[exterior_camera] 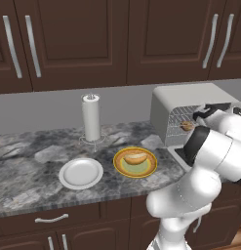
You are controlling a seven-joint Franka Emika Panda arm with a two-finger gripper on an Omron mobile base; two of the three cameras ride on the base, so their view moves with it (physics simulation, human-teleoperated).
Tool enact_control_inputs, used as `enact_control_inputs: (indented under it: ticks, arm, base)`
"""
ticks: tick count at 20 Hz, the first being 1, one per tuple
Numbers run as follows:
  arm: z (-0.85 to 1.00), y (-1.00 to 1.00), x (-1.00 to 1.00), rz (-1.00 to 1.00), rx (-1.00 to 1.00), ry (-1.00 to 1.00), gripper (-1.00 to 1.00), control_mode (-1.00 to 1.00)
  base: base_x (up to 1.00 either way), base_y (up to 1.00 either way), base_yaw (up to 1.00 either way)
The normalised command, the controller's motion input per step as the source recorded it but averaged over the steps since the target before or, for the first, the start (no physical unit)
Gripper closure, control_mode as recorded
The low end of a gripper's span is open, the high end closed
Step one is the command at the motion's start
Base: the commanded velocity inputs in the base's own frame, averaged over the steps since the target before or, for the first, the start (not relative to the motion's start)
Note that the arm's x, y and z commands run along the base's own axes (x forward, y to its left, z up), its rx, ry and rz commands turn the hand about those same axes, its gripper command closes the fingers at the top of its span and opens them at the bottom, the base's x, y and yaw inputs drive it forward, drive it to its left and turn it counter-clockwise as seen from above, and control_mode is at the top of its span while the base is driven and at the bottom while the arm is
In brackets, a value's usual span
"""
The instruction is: Open the toaster oven door. Place the hotdog bun on the top rack in the toaster oven and place the chicken drumstick on the bottom rack.
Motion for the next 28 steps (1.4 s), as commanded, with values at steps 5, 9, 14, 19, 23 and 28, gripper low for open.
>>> enact_control_inputs:
  ticks: [5, 9, 14, 19, 23, 28]
  arm:
    - [0.37, 0.0, -0.01, 0.0, 0.05, -0.02, -1.0, -1.0]
    - [0.26, 0.01, -0.02, 0.01, 0.03, -0.05, -1.0, -1.0]
    - [0.08, 0.0, -0.05, 0.0, 0.12, -0.18, -1.0, -1.0]
    - [0.01, 0.0, 0.01, 0.0, 0.06, -0.11, -1.0, -1.0]
    - [0.06, -0.01, 0.02, 0.0, 0.09, 0.01, -1.0, -1.0]
    - [0.1, -0.02, 0.03, 0.0, 0.18, 0.04, -1.0, -1.0]
  base:
    - [0.0, 0.0, 0.0]
    - [0.0, 0.0, 0.0]
    - [0.0, 0.0, 0.0]
    - [0.0, 0.0, 0.0]
    - [0.0, 0.0, 0.0]
    - [0.0, 0.0, 0.0]
